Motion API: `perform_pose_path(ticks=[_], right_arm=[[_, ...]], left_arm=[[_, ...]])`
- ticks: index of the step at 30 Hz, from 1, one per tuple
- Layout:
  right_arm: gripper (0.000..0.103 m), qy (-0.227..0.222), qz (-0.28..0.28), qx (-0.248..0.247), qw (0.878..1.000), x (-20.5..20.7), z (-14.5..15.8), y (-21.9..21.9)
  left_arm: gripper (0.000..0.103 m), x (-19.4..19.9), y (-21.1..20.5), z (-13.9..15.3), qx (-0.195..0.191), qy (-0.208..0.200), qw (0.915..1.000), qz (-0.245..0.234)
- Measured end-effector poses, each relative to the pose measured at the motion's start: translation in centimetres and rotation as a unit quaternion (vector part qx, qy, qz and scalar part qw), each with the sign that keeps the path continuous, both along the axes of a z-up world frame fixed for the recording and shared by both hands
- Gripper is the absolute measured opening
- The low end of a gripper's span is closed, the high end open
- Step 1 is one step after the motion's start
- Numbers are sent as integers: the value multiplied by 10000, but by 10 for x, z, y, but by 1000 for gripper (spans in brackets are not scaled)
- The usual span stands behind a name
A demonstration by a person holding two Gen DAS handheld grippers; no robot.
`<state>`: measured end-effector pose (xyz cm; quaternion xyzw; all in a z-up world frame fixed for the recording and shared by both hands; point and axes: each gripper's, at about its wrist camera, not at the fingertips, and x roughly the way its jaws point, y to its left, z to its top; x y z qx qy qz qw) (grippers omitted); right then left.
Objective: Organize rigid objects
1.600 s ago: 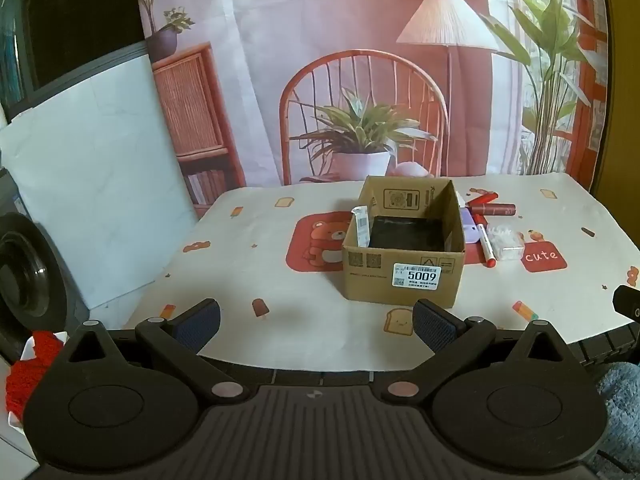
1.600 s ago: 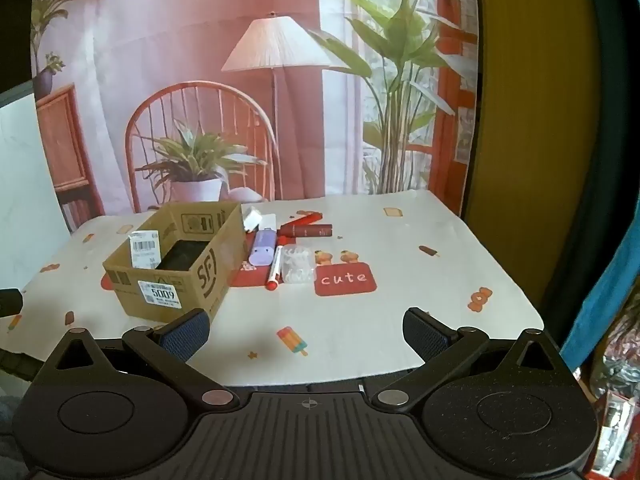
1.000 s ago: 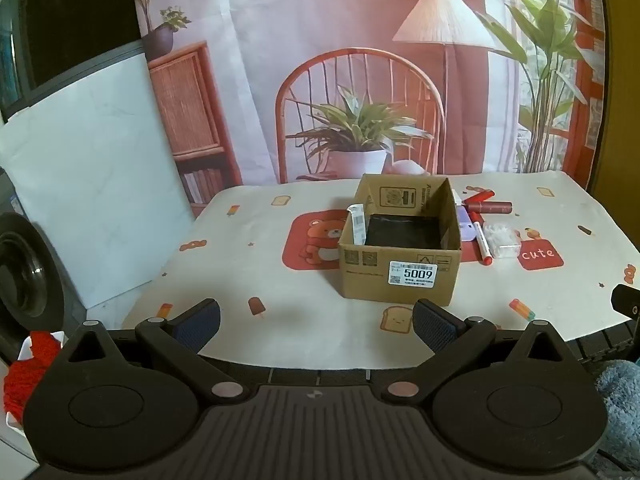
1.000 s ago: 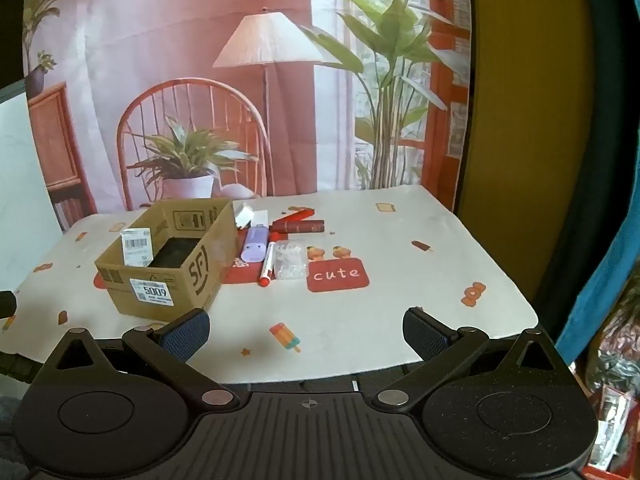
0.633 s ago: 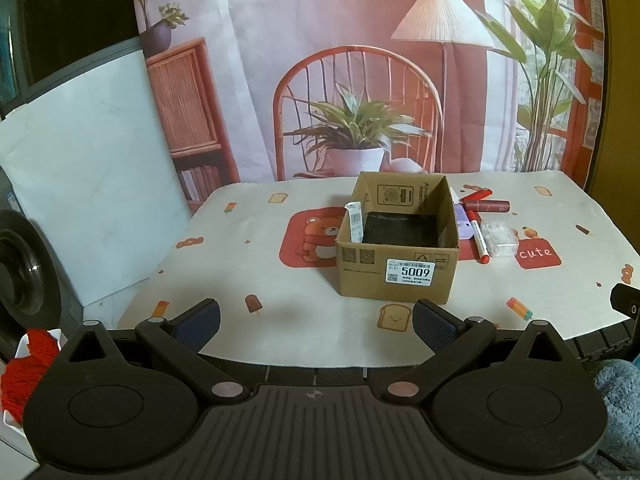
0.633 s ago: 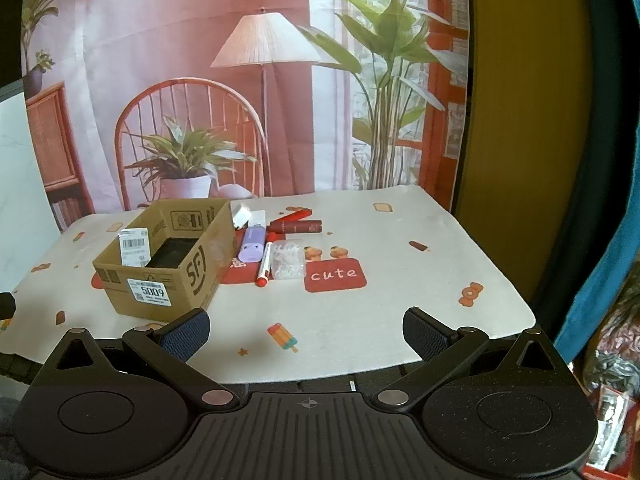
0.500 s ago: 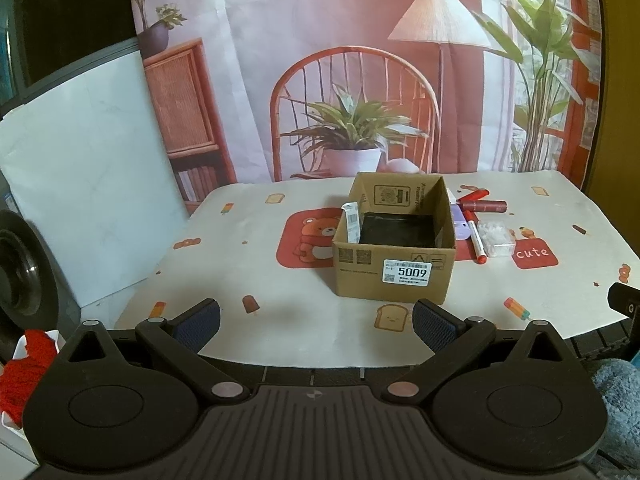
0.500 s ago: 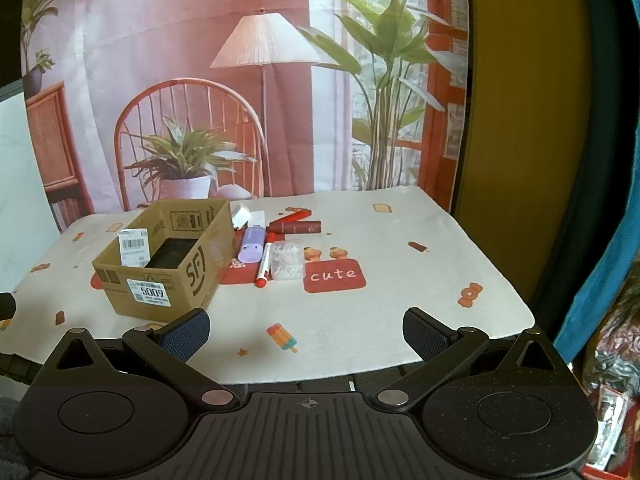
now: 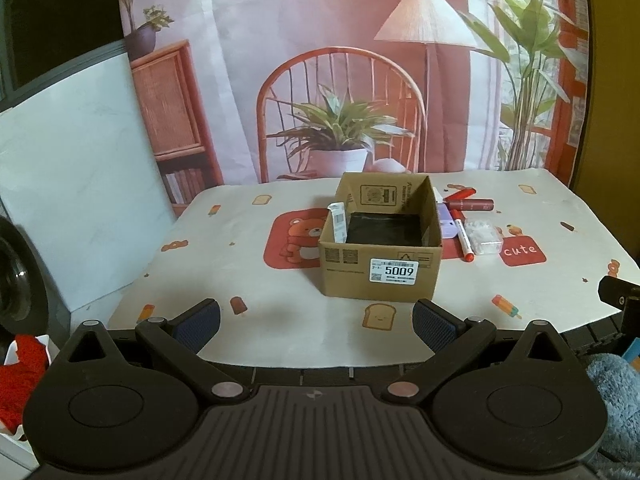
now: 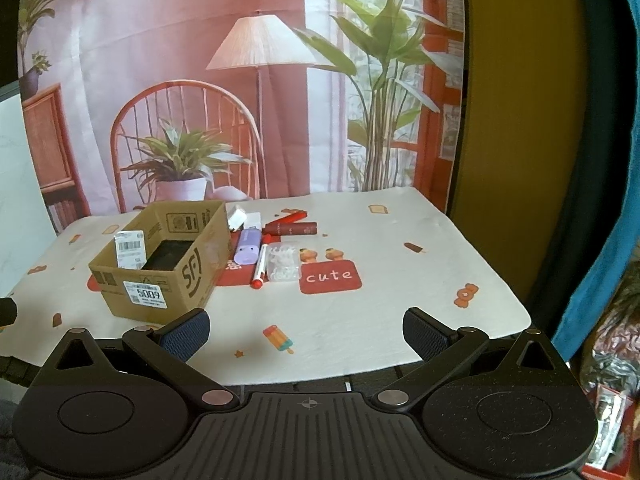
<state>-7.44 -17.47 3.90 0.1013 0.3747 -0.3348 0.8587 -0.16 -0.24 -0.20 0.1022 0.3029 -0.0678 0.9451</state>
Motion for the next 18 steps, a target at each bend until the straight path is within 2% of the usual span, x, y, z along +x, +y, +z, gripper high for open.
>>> perform_pose_path(ticks=[18], right_arm=[[103,16,-23,-9,10000,-1,1,-2]], left_arm=[[103,2,1,1,-105,48,9999,-20]])
